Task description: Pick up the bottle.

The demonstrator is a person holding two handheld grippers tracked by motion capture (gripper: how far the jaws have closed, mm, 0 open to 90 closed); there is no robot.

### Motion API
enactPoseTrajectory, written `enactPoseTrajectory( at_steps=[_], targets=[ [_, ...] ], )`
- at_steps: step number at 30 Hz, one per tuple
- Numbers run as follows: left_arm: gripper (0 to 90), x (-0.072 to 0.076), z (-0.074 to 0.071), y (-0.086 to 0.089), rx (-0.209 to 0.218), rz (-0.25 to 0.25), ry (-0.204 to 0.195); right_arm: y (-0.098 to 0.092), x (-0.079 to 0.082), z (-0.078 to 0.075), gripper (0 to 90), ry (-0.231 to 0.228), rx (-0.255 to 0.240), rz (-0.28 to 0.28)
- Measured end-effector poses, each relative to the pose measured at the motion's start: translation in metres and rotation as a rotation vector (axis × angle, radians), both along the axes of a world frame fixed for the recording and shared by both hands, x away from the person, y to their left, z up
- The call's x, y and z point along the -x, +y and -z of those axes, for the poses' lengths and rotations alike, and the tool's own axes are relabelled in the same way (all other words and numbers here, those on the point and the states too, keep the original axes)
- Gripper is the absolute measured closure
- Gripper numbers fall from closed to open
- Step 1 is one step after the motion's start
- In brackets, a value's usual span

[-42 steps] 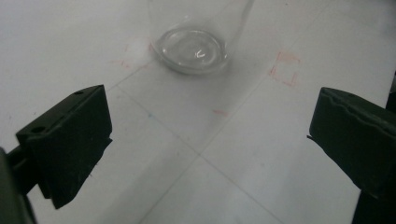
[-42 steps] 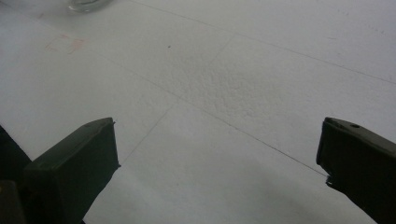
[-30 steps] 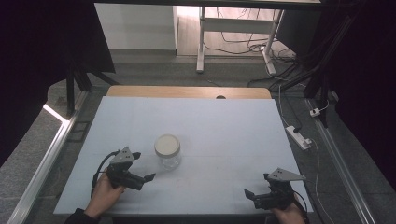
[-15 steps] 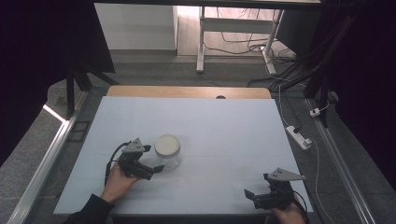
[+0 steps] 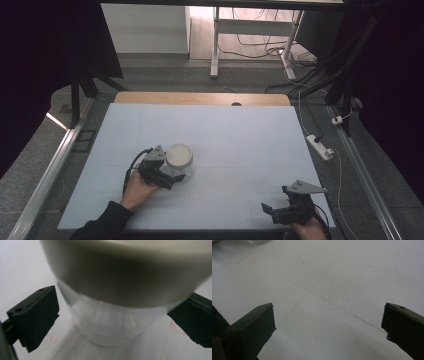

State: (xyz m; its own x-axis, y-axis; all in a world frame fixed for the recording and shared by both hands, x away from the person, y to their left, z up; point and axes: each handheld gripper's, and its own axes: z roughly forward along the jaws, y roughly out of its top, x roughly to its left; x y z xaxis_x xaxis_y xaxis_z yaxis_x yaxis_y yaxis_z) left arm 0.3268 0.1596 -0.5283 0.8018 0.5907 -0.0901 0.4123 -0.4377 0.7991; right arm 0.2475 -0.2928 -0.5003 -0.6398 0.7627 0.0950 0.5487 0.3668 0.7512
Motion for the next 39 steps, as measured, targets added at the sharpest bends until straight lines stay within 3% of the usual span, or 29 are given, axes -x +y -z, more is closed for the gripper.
enactPoseTrajectory(
  at_steps=[13,20,39],
  targets=[
    [0.9,-0.008,0.002,-0.013,-0.023,0.017,-0.029,0.000,0.000,0.000,0.0,0.001,0.000,-0.003],
    [5.0,-0.007,-0.002,-0.011,0.005,0.019,-0.059,0.000,0.000,0.000,0.0,0.001,0.000,-0.004],
    [7.2,-0.006,-0.005,-0.014,-0.023,0.001,-0.053,0.000,0.000,0.000,0.0,0.000,0.001,-0.005]
  ],
)
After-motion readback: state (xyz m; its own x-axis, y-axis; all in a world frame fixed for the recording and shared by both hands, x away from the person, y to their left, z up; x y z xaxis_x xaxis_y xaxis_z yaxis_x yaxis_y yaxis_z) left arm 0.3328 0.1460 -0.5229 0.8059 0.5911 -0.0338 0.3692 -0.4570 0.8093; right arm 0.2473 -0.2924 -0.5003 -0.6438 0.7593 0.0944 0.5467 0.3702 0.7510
